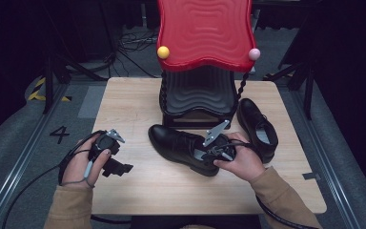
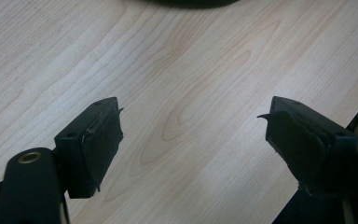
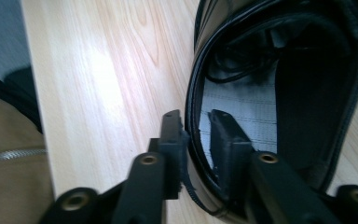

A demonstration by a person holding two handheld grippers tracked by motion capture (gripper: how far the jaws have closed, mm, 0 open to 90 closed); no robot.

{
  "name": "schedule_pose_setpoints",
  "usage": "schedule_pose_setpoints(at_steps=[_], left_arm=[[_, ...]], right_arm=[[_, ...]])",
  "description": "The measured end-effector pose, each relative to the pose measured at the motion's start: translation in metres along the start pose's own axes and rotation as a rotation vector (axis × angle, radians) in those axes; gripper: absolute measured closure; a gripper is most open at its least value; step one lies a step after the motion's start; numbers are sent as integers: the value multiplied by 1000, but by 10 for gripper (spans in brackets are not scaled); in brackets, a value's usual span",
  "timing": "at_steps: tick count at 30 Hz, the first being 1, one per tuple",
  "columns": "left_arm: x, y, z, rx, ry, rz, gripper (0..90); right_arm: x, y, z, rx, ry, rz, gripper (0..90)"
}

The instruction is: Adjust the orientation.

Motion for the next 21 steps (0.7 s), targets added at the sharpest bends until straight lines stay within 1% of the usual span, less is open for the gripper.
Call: schedule_pose_setpoints(at_steps=[1,3,4,5,6,7,9,10,11,13,15,17,18,19,20,21], left_arm=[[0,0,0,2,3,0,191],[0,0,0,-1,0,2,191],[0,0,-1,-2,-2,3,191],[0,0,-1,-2,-2,3,191],[-1,0,-1,-4,0,2,191],[-1,0,-2,-4,1,2,191],[-2,0,-3,-8,4,3,191],[-2,0,-3,-14,6,2,191],[-3,0,-4,-10,6,3,191],[-4,-1,-5,-9,8,6,191],[-4,-1,-5,-19,9,9,190],[-5,-1,-7,-15,7,10,190],[-5,-1,-8,-13,5,10,191],[-5,-1,-8,-13,5,10,191],[-5,0,-9,-16,5,13,191],[-5,0,-9,-16,5,13,189]], right_arm=[[0,1,-1,12,9,9,821],[0,2,-1,19,14,15,829],[0,7,-3,21,16,9,842],[0,7,-3,21,16,9,842],[-1,14,-7,16,5,-12,843],[-1,14,-7,16,5,-12,843],[-2,24,-14,8,-9,-25,842],[-4,30,-17,11,-16,-37,842],[-6,33,-19,11,-21,-44,840],[-10,40,-22,5,-19,-60,829],[-14,49,-25,0,-20,-94,800],[-14,48,-25,4,-21,-82,786],[-13,48,-25,-4,-31,-88,750],[-13,48,-25,-4,-31,-88,750],[-12,46,-24,-8,-36,-86,711],[-12,46,-24,-8,-36,-86,711]])
Point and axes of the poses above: each handheld gripper's, and its own axes: x roughly backward along the jaws, z roughly out of its underside, y roughly to its left, the point moved 10 cm from there along -x, roughly forward along the jaws, and after that the axes turned 2 degrees about x, right-handed, at the moved point
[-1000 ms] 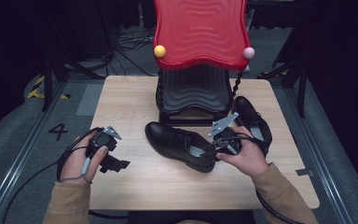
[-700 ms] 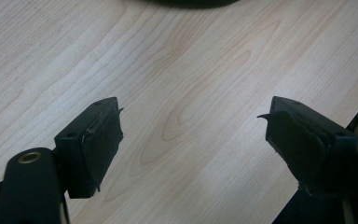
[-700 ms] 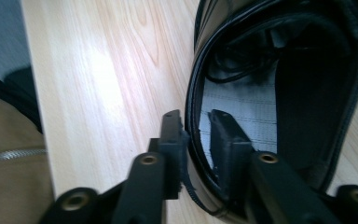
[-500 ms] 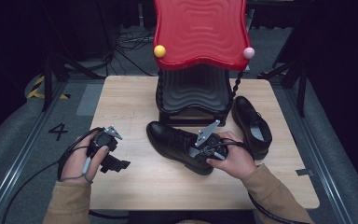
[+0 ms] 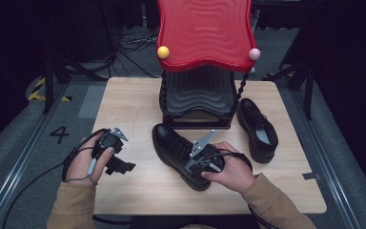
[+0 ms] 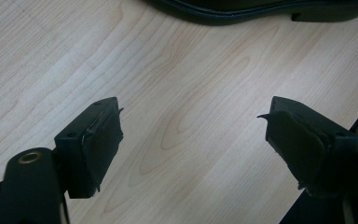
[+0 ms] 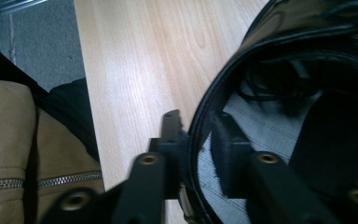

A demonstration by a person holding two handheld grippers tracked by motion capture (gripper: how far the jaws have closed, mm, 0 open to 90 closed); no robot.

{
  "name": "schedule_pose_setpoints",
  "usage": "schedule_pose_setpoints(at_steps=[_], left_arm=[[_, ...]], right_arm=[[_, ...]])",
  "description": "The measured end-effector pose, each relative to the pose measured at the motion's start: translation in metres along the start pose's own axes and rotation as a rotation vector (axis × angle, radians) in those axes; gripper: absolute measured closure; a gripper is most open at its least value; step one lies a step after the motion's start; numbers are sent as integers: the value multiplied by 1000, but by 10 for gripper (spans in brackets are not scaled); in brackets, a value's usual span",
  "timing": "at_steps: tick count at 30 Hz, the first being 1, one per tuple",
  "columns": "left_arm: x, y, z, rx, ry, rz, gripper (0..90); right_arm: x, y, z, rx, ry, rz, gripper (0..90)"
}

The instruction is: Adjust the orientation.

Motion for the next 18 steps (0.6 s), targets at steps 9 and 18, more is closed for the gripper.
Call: schedule_pose_setpoints(at_steps=[9,18], left_arm=[[-1,1,2,16,2,-3,191],[0,1,4,21,-1,-3,192]], right_arm=[[1,-3,11,26,79,-4,625],[-4,1,18,67,161,-43,629]])
Point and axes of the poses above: each handheld gripper's, and its own axes: x roughly backward along the jaws, z roughly out of its underside, y roughly to its left, the point moved 10 cm from there along -x, roughly forward along the jaws, and after that the axes turned 2 degrees about x, right-handed, at the moved point
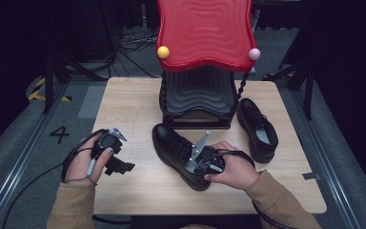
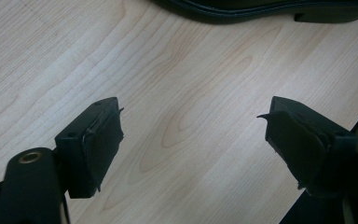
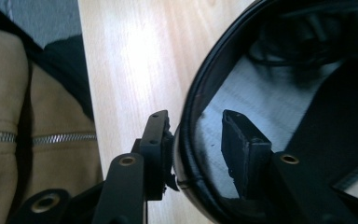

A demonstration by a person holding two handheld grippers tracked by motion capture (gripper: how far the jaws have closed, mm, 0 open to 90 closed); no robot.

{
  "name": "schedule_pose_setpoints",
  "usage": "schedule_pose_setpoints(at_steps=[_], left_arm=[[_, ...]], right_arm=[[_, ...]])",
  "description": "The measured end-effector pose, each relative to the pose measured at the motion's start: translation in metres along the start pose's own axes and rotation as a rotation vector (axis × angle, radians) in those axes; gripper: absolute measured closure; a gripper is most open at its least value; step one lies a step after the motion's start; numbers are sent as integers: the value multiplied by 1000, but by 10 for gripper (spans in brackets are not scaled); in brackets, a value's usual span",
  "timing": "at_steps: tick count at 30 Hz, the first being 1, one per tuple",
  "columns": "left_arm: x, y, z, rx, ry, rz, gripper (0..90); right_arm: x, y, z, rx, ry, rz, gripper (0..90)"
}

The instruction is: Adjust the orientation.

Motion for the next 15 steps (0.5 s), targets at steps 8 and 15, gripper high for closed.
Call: schedule_pose_setpoints(at_steps=[8,15], left_arm=[[0,1,0,1,-3,0,192],[1,1,-1,-2,-2,-1,192]], right_arm=[[-16,4,4,3,76,-17,773],[-11,12,-2,17,41,2,809]])
Point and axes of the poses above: each handheld gripper's, and its own axes: x roughly backward along the jaws, z roughly out of its underside, y roughly to its left, the point moved 10 cm from there along -x, roughly forward along the jaws, and after that the axes turned 2 degrees about x, right-handed, at the moved point
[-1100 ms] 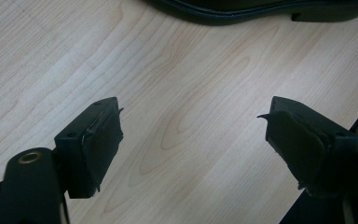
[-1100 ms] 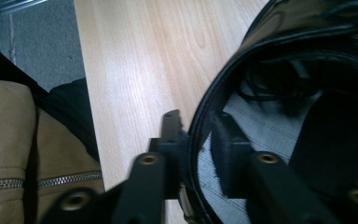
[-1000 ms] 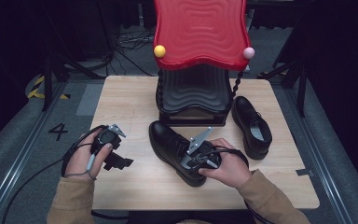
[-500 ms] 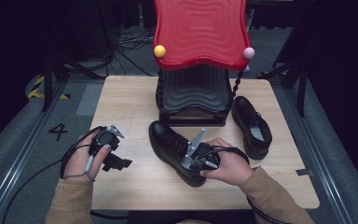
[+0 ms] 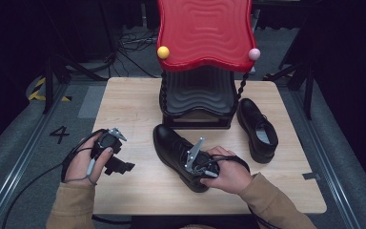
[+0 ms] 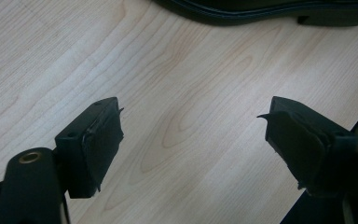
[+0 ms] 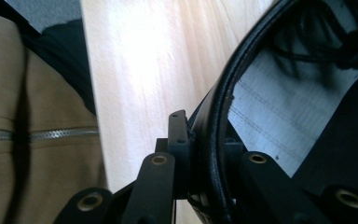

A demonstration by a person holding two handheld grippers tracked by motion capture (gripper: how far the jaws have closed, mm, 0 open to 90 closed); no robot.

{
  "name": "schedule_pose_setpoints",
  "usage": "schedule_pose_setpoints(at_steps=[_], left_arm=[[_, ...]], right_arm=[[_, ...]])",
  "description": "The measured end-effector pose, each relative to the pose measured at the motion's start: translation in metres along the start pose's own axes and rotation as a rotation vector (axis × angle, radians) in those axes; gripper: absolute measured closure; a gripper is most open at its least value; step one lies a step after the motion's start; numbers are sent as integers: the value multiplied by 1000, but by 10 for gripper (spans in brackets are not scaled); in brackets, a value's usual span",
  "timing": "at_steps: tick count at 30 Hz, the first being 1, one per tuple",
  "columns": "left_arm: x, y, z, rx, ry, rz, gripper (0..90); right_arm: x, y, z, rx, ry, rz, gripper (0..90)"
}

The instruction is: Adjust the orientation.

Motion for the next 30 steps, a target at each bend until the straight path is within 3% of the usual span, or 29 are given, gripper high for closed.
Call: schedule_pose_setpoints(at_steps=[6,16,25,28,30], left_arm=[[-1,-1,-5,-11,5,4,191],[-9,-5,-20,-47,21,17,191],[-11,-5,-24,-40,24,20,191],[-10,-4,-24,-38,24,17,191],[-10,-4,-24,-39,21,17,191]], right_arm=[[17,10,4,-18,-13,1,794],[55,20,35,-78,-9,58,783],[55,9,54,-139,15,72,774],[53,8,58,-152,34,74,776],[48,8,63,-162,82,75,784]])
Point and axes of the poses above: each handheld gripper's, and its own axes: x roughly backward along the jaws, z roughly out of its underside, y roughly to its left, the point moved 10 cm from there along -x, roughly forward along the jaws, and after that the axes turned 2 degrees about x, right-handed, at the moved point
